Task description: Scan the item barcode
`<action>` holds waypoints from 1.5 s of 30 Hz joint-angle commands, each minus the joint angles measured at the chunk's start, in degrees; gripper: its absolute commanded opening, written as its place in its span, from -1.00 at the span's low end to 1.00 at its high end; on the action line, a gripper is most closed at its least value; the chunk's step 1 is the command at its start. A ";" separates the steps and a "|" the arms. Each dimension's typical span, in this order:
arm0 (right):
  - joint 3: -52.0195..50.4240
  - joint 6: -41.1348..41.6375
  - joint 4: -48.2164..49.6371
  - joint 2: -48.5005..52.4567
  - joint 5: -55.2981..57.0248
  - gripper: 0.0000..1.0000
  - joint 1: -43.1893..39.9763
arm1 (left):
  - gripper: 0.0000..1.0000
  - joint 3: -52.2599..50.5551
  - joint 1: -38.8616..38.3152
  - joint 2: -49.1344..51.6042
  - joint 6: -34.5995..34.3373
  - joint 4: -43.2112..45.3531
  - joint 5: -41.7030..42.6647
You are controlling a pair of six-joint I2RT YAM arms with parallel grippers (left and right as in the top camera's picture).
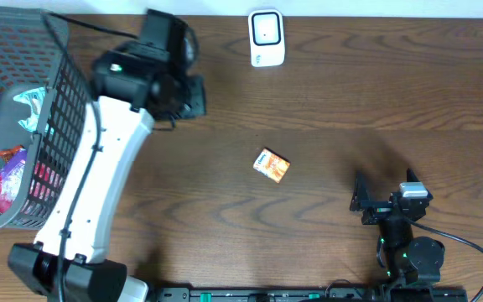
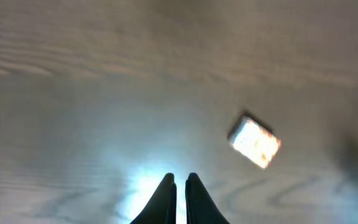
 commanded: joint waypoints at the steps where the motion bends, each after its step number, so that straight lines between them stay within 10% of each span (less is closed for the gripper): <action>1: -0.04 0.57 -0.24 -0.37 0.46 0.98 -0.24 | -0.84 -4.13 -3.37 0.79 -1.40 -0.37 0.55; 19: -0.04 0.57 -0.24 -0.37 0.46 0.98 -0.24 | -0.85 -29.07 -17.35 2.03 -17.35 21.73 3.17; 45: -0.04 0.57 -0.24 -0.37 0.46 0.98 -0.24 | -0.85 -29.49 -24.90 17.00 -22.12 38.16 1.77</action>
